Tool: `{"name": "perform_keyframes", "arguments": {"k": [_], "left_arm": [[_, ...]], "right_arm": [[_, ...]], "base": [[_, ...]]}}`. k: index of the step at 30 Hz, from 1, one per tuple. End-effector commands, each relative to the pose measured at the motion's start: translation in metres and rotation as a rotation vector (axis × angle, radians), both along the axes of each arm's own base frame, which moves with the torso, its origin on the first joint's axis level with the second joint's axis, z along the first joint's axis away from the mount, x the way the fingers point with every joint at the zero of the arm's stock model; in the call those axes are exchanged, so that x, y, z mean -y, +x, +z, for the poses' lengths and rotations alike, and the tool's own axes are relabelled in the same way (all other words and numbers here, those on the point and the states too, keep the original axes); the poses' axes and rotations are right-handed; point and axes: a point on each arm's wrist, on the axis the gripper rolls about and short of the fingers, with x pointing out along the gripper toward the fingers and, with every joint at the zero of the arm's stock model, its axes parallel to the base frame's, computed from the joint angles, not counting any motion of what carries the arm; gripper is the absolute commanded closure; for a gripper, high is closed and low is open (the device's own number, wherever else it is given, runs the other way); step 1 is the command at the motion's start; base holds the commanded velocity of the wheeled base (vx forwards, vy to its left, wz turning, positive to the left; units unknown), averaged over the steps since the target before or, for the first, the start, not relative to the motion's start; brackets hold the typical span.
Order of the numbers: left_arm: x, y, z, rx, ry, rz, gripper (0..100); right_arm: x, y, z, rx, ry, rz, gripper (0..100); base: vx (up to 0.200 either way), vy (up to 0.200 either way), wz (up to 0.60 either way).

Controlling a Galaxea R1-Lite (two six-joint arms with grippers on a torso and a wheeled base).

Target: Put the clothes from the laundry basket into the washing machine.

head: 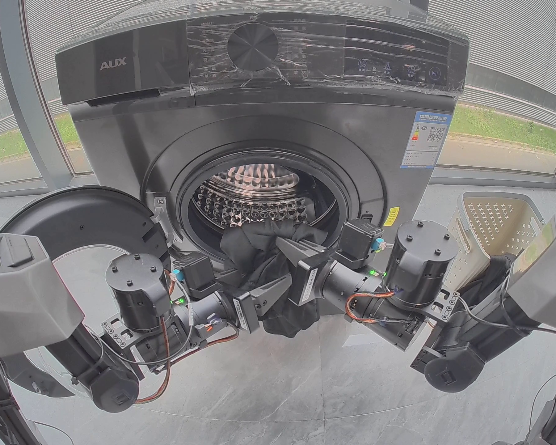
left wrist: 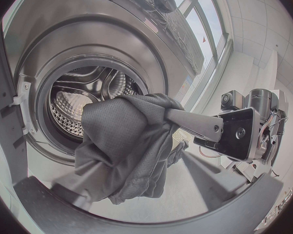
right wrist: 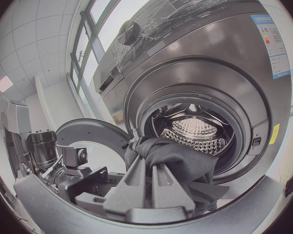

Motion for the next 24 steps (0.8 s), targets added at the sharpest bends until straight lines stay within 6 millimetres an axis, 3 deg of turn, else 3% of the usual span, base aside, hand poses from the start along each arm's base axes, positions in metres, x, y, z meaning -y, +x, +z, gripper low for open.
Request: {"name": "perform_keyframes", "arguments": {"k": [1, 13, 21, 22, 24], "left_arm": [[0.002, 0.0, -0.005, -0.009, 0.006, -0.004, 100], [0.008, -0.02, -0.006, -0.002, 0.007, -0.056, 100], [0.006, -0.023, -0.005, 0.024, -0.009, -0.059, 100], [0.006, -0.022, -0.003, 0.03, -0.013, -0.058, 100], [0.006, -0.021, 0.001, 0.043, -0.025, -0.055, 100]], "right_arm": [[0.0, 0.0, -0.001, -0.002, -0.002, 0.001, 100], [-0.001, 0.003, -0.005, 0.005, 0.003, -0.004, 100], [0.001, 0.002, -0.008, -0.002, -0.005, -0.004, 100], [0.001, 0.003, -0.008, -0.005, -0.003, -0.005, 0], [0.004, 0.005, -0.009, -0.005, -0.003, -0.014, 0]], "base": [[0.0, 0.0, 0.0], [0.0, 0.0, 0.0], [0.0, 0.0, 0.0], [0.0, 0.0, 0.0], [0.0, 0.0, 0.0]]}}
